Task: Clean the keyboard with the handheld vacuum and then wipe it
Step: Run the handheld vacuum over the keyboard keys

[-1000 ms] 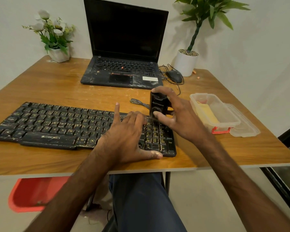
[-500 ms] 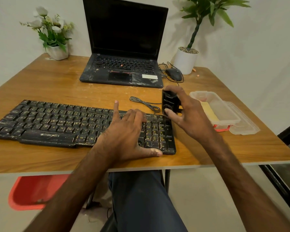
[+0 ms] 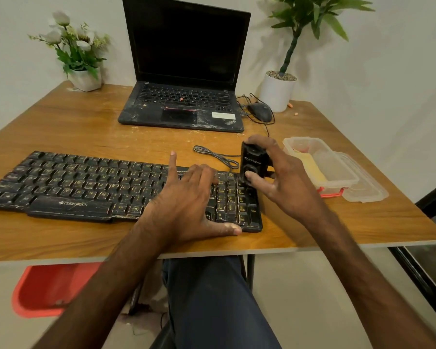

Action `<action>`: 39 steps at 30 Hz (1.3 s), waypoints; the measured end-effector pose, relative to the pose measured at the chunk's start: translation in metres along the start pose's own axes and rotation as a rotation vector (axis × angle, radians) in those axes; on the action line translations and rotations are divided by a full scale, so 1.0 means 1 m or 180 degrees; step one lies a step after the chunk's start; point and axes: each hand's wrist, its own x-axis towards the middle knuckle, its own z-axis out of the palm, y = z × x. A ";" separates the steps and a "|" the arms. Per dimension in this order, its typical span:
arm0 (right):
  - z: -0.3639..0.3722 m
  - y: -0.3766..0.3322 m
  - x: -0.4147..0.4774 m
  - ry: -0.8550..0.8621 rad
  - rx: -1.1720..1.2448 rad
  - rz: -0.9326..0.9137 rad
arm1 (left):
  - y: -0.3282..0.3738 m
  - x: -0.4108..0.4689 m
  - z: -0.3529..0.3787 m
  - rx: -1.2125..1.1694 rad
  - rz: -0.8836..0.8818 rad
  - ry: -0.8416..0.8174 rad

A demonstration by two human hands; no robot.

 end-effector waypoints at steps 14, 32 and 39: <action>-0.012 -0.032 -0.051 -0.0324 0.0889 -0.0127 | 0.000 -0.001 0.002 -0.0103 0.0030 0.0105; -0.019 -0.031 -0.050 -0.0584 0.0763 -0.0424 | -0.001 0.002 0.004 -0.0096 0.0075 0.0070; -0.011 -0.027 -0.031 -0.0539 0.0448 -0.0414 | -0.004 0.001 0.003 -0.0025 0.0113 0.0048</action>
